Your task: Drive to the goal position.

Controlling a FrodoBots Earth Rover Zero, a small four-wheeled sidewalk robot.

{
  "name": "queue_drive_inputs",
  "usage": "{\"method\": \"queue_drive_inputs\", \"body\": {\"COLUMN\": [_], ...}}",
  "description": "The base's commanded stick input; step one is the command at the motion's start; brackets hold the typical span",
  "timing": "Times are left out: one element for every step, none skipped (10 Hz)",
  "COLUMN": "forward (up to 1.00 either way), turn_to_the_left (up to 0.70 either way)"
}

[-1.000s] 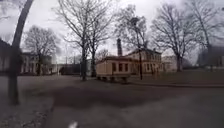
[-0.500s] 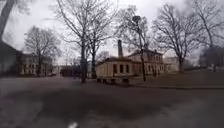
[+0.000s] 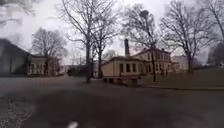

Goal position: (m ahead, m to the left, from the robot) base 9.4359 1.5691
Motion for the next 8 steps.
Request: {"method": "queue_drive_inputs", "body": {"forward": [1.0, 1.0, 1.0, 1.0, 1.0, 1.0, 1.0, 1.0], "turn_to_the_left": [0.4, 0.4, 0.4, 0.4, 0.4, 0.4, 0.4, 0.4]}}
